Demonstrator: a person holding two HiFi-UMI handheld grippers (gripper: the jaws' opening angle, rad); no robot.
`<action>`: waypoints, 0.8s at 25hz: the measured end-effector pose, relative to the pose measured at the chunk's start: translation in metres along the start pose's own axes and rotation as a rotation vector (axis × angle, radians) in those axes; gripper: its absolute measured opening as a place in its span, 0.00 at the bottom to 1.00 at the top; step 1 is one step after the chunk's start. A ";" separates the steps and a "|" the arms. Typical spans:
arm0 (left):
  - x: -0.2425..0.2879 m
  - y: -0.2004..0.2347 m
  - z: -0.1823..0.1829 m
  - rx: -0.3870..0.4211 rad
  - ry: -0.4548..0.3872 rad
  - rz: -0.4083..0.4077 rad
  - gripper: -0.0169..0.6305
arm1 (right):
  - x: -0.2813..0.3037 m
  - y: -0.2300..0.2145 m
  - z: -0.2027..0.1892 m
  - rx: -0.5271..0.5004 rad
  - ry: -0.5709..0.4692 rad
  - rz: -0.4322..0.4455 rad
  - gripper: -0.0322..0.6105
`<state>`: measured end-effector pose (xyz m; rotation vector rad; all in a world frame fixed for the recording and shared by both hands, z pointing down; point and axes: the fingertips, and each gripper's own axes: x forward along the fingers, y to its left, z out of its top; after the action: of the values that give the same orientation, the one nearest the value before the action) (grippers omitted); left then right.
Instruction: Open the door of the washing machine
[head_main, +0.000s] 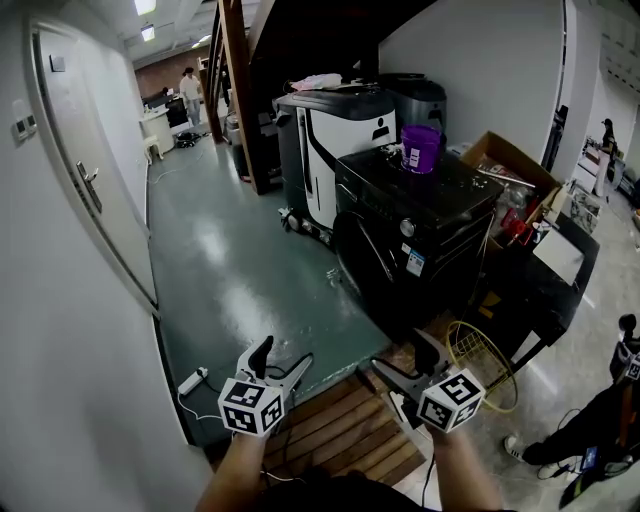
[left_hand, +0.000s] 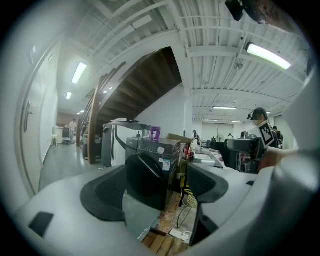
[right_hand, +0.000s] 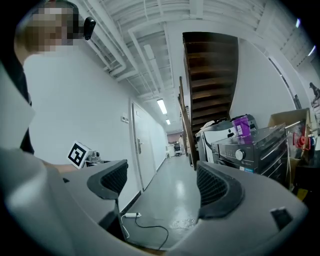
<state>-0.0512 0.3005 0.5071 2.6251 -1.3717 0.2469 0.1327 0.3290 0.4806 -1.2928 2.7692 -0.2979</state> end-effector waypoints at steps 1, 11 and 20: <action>0.000 0.000 0.000 0.003 0.005 0.004 0.63 | 0.000 0.002 0.002 0.002 -0.007 0.006 0.73; 0.001 -0.016 -0.001 0.015 0.007 0.029 0.78 | -0.014 0.006 -0.001 -0.020 0.026 0.035 0.92; -0.015 -0.025 -0.008 0.024 -0.005 0.106 0.78 | -0.040 0.001 -0.001 0.002 -0.004 0.018 0.92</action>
<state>-0.0400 0.3282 0.5097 2.5773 -1.5209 0.2719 0.1578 0.3608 0.4807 -1.2657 2.7747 -0.2966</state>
